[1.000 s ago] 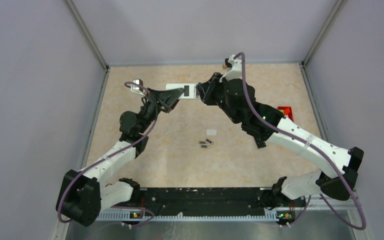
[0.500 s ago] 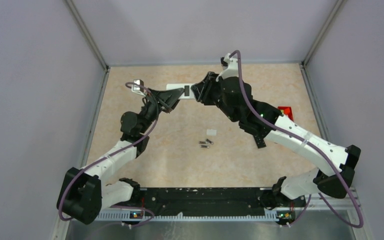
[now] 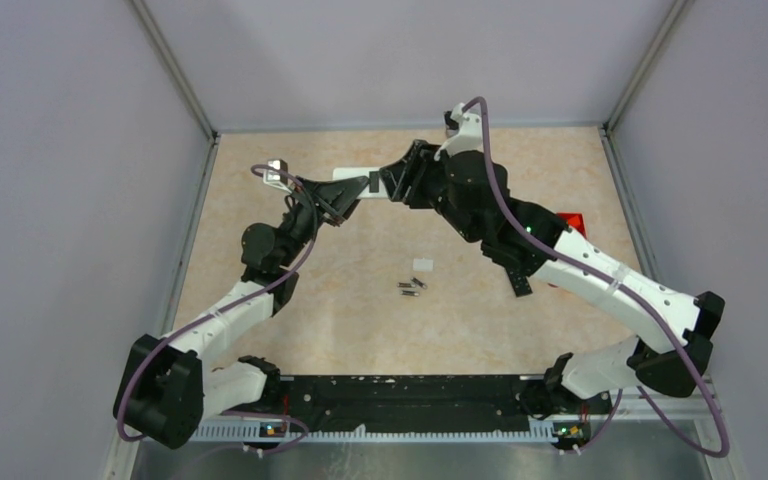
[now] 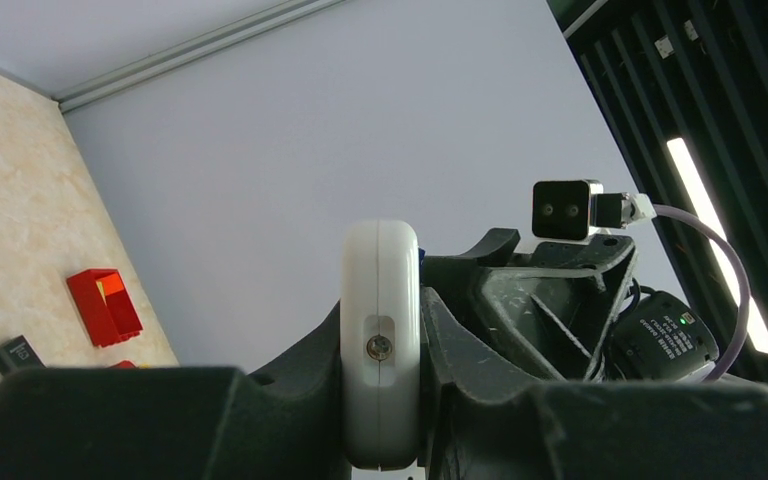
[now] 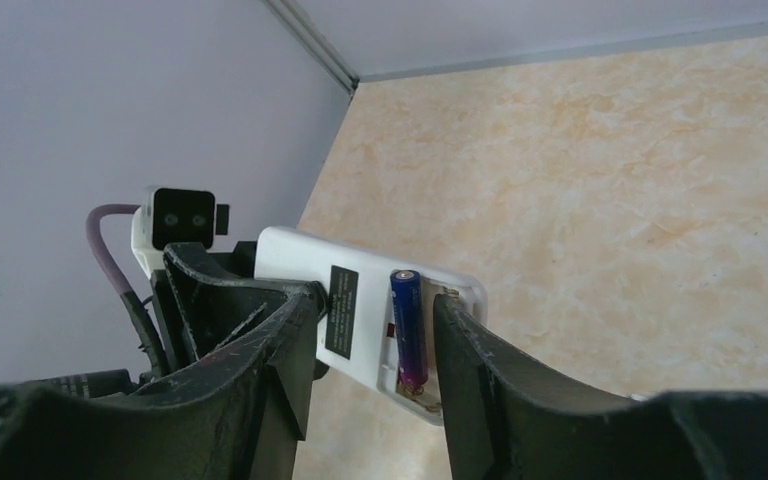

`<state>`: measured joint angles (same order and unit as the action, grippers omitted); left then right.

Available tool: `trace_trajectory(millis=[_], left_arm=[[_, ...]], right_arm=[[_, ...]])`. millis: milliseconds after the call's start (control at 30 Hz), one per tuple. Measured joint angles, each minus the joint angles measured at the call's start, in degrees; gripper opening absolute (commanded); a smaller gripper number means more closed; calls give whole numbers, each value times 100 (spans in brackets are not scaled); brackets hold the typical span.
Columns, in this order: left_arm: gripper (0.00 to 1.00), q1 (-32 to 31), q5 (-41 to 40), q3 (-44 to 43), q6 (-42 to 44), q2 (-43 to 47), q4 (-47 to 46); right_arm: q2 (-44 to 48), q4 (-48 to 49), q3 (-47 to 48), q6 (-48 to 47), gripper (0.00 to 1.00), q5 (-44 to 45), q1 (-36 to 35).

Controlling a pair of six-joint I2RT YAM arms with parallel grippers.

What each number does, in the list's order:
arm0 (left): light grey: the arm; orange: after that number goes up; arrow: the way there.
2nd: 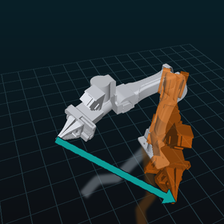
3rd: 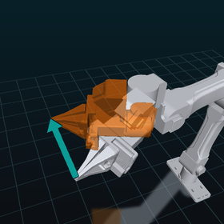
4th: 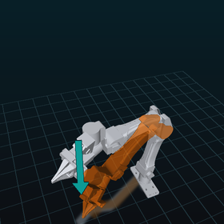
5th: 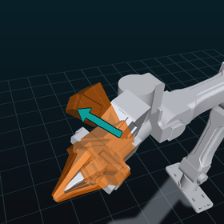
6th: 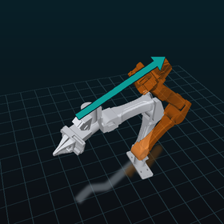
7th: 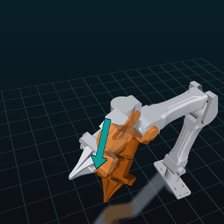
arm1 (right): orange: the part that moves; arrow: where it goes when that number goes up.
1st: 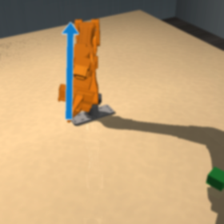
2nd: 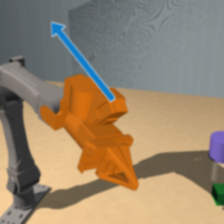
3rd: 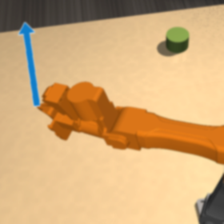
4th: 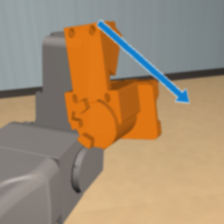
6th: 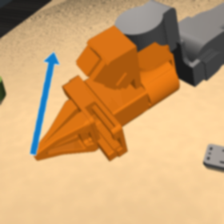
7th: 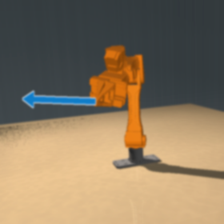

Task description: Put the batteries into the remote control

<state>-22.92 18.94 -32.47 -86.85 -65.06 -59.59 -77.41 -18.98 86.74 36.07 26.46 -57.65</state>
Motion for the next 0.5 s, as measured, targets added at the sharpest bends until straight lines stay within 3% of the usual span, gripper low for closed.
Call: trace_trajectory(millis=[67, 200, 500], left_arm=[[0, 0, -17, 0, 33, 0, 11], [0, 0, -68, 0, 105, 0, -22], [0, 0, -188, 0, 295, 2, -39]], right_arm=[[22, 35, -2, 15, 68, -57, 0], [188, 129, -13, 83, 86, -291, 0], [970, 133, -599, 944, 94, -459, 0]])
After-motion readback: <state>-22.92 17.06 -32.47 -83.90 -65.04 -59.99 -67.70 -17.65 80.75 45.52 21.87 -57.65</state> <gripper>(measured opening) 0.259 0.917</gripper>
